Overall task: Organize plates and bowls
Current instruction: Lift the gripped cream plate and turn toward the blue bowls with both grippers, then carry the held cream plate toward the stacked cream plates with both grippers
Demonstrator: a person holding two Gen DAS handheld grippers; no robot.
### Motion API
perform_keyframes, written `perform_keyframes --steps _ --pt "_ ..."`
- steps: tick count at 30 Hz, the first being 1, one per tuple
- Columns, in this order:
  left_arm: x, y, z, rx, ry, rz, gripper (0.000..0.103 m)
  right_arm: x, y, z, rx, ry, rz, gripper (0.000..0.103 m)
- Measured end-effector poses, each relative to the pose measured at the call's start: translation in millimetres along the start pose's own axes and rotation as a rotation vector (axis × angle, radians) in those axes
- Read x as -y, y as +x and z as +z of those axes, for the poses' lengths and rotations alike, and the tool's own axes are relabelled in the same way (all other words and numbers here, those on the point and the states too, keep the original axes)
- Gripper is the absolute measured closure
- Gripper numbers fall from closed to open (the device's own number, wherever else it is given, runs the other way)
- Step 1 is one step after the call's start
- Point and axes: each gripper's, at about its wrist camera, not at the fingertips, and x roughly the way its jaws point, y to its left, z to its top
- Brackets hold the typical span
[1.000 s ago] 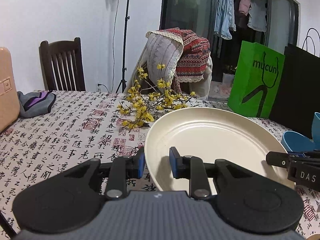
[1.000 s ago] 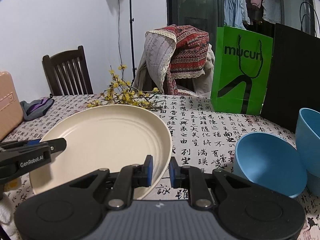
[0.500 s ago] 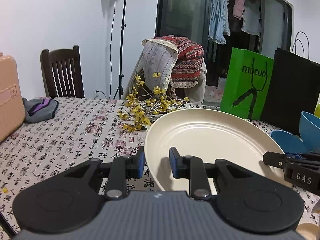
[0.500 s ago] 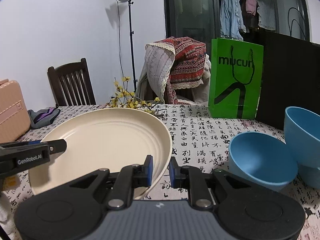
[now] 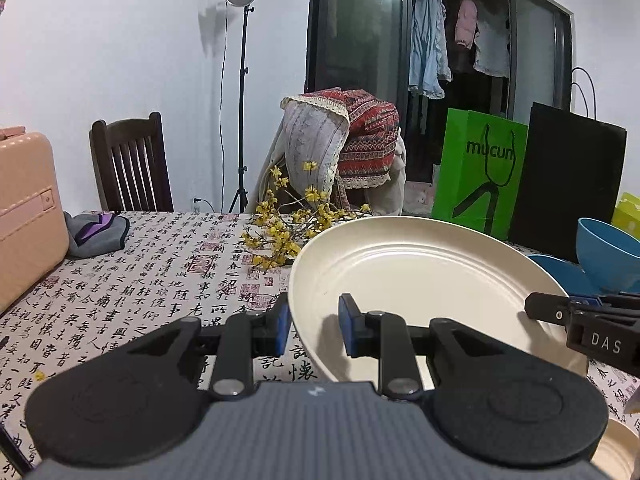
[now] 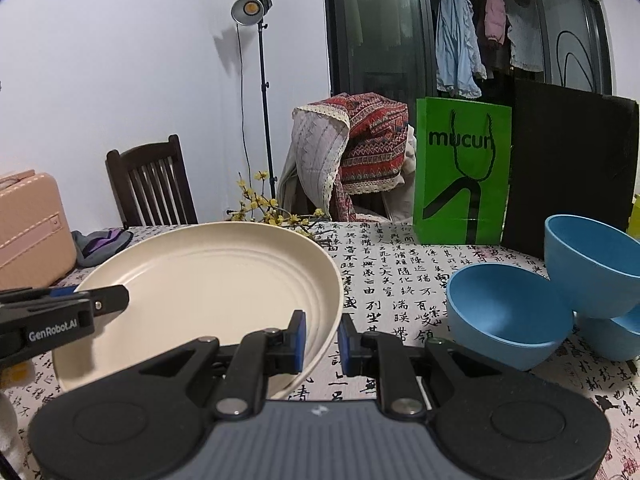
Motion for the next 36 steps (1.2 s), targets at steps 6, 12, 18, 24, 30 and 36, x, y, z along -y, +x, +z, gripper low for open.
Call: perform_keyframes --steps 6,12,18,24,30,36 --pt "2 -17 -4 0.012 0.005 -0.003 0.078 0 -15 -3 0.018 0.002 -0.002 0.087" --pt "7 -31 -8 0.019 0.012 -0.008 0.078 0 -31 -10 0.027 0.011 -0.006 0.087" --pt "7 -45 -13 0.029 0.014 -0.013 0.078 -1 -44 -16 0.034 0.017 -0.008 0.087" --pt "7 -57 -21 0.039 0.009 -0.024 0.078 -3 -56 -24 0.041 0.022 -0.008 0.087" --pt "10 -67 -29 0.045 0.016 -0.039 0.078 -1 -67 -33 0.048 0.030 -0.014 0.087" --pt "13 -75 -35 0.053 0.012 -0.062 0.078 2 -79 -42 0.060 0.035 -0.024 0.087"
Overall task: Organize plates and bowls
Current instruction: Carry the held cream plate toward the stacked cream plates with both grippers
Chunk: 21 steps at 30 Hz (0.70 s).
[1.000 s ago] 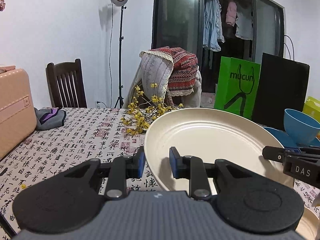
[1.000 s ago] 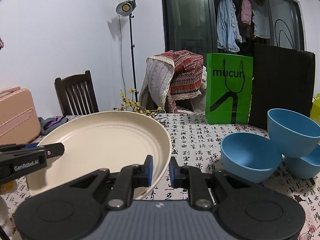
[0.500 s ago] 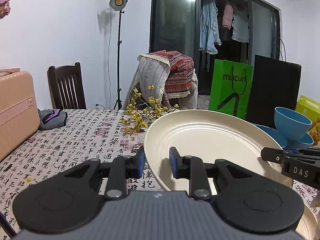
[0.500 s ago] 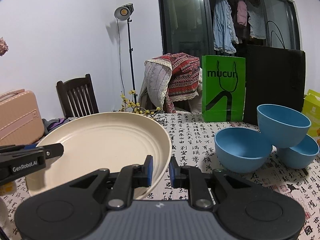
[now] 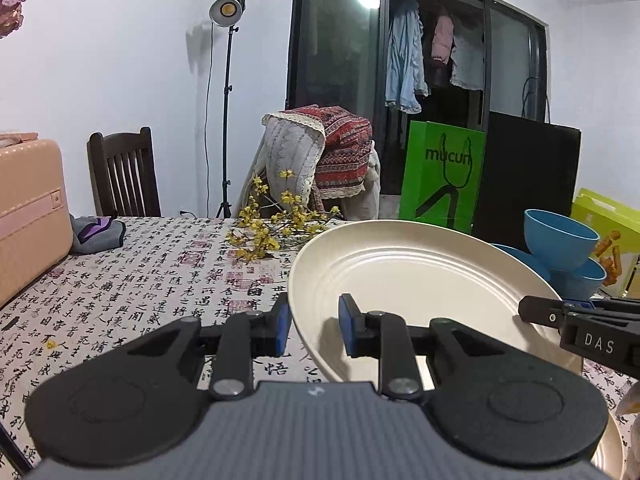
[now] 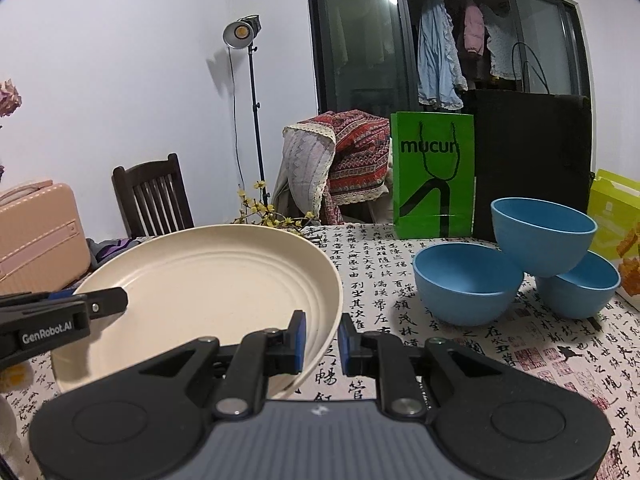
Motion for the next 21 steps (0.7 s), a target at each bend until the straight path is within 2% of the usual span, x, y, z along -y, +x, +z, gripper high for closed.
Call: perform_keyframes --steps 21 --pt "5 -28 -10 0.059 0.003 -0.054 0.078 5 -35 -16 0.063 0.014 -0.019 0.087"
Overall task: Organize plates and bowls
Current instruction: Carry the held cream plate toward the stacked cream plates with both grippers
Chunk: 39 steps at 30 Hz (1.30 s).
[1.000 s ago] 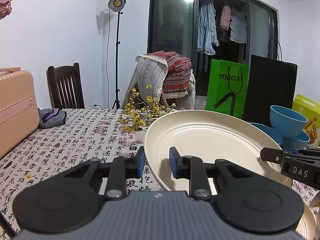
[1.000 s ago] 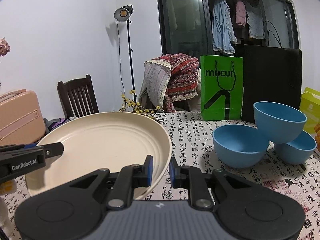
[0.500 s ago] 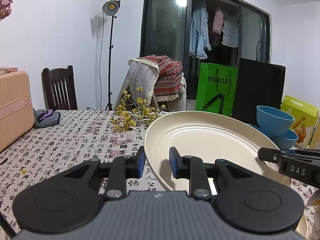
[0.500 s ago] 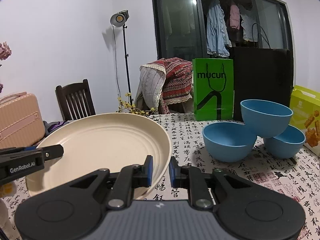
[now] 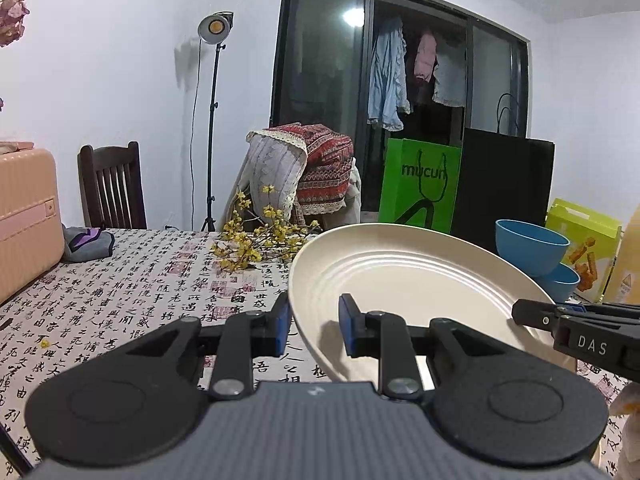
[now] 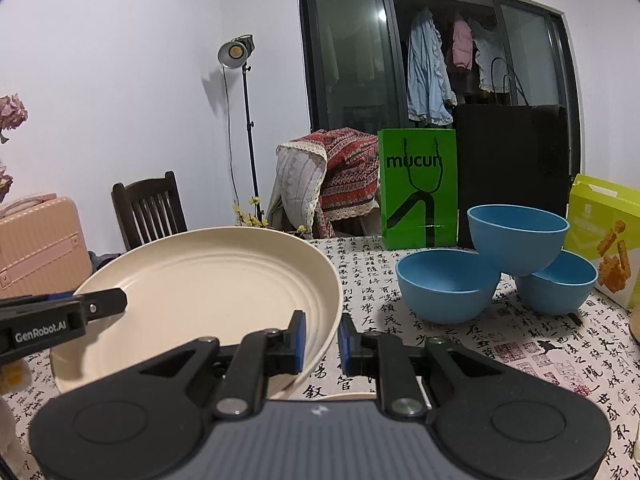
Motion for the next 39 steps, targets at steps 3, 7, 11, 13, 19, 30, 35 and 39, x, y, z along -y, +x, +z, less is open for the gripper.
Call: perform_keyframes --steps 3,7,11,13,19,30,35,39 --pt "1 -4 -2 0.007 -0.006 -0.012 0.078 2 -6 -4 0.013 0.001 -0.006 0.086" --pt "4 -6 -5 0.010 -0.012 -0.027 0.078 2 -16 -9 0.027 0.008 -0.017 0.086" --pt "10 -9 -10 0.011 -0.008 -0.042 0.078 6 -22 -14 0.035 0.022 -0.028 0.086" --pt "13 -11 -12 0.010 -0.004 -0.050 0.078 9 -25 -17 0.035 0.035 -0.032 0.086" --pt "22 -15 -20 0.013 0.014 -0.070 0.078 19 -32 -26 0.039 0.072 -0.045 0.086" --pt "34 -18 -32 0.017 0.030 -0.089 0.078 29 -40 -38 0.055 0.086 -0.073 0.086" --pt "37 -19 -37 0.017 0.033 -0.100 0.078 33 -46 -43 0.068 0.090 -0.089 0.086" --pt "39 -18 -41 0.009 0.026 -0.114 0.078 35 -50 -47 0.075 0.081 -0.105 0.086"
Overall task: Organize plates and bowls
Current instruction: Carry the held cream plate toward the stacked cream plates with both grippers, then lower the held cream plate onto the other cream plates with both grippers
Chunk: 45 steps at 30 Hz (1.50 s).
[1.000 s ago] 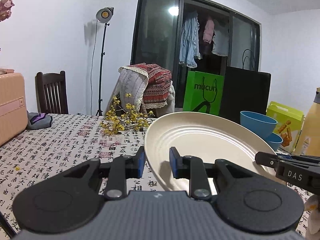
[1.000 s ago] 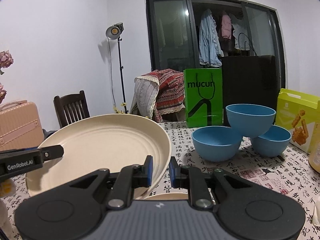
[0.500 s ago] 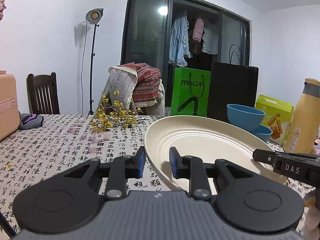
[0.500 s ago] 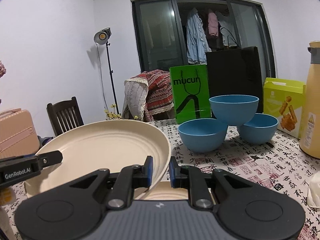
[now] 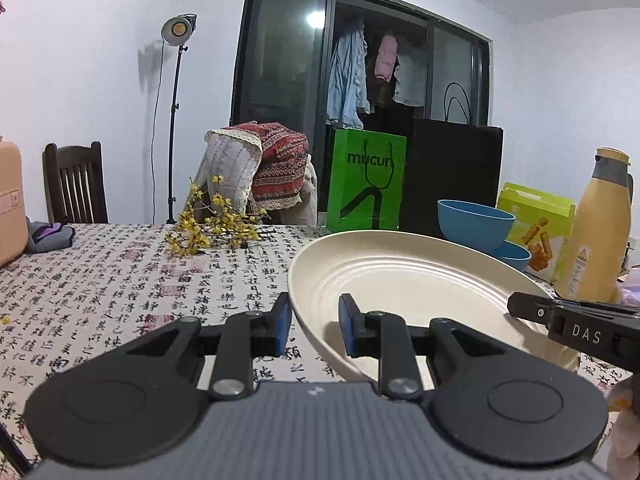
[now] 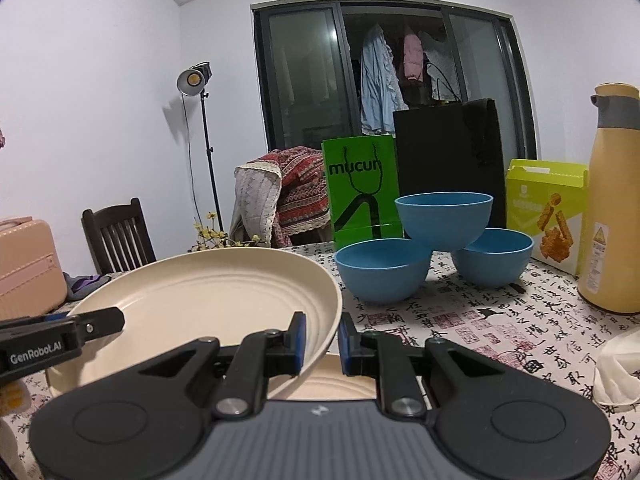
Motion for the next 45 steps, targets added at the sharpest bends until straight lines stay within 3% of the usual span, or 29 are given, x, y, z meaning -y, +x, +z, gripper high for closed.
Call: perform_keyframes --steps 17,45 --pt "15 7 -16 -0.034 0.014 -0.031 0.078 14 -6 -15 -0.010 -0.002 -0.045 0.086" --pt "44 25 -50 -0.110 0.121 -0.049 0.077 39 -5 -46 -0.064 -0.001 -0.120 0.086"
